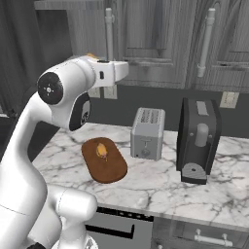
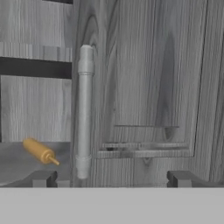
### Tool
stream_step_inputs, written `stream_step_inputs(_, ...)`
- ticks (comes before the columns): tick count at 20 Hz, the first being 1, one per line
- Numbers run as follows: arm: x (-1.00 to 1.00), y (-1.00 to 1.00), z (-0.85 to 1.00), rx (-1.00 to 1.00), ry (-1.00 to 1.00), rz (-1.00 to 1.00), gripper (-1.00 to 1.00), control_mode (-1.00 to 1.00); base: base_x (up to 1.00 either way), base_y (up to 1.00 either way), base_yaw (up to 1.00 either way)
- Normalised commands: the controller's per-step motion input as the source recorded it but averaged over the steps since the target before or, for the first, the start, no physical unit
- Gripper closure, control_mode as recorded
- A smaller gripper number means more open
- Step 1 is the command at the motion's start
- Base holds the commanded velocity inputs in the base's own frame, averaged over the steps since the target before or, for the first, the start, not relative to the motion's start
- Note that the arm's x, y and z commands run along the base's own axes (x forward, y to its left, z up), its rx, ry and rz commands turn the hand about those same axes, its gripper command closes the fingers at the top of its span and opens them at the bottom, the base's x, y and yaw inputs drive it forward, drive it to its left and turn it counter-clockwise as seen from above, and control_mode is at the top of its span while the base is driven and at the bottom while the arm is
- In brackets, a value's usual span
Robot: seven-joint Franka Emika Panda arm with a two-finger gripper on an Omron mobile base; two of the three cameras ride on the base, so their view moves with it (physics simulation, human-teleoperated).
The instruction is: Open the cabinet, retrieve the rolling pin, and place it next to the meat on the cutting board to prepare for tenderizing.
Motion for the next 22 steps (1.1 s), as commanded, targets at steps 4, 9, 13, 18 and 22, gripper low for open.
stream_step_inputs(4,0.21,0.0,0.0,0.0,0.0,0.0,-1.0,-1.0,0.0,0.0,0.0)
stream_step_inputs(9,0.05,0.0,0.0,0.0,0.0,0.0,-1.0,-1.0,0.0,0.0,0.0)
stream_step_inputs(13,0.0,0.0,0.0,0.0,0.0,0.0,-1.0,-1.0,0.0,0.0,0.0)
stream_step_inputs(18,0.08,0.0,0.0,0.0,0.0,0.0,-1.0,-1.0,0.0,0.0,0.0)
stream_step_inputs(22,0.32,0.0,0.0,0.0,0.0,0.0,-1.0,-1.0,0.0,0.0,0.0)
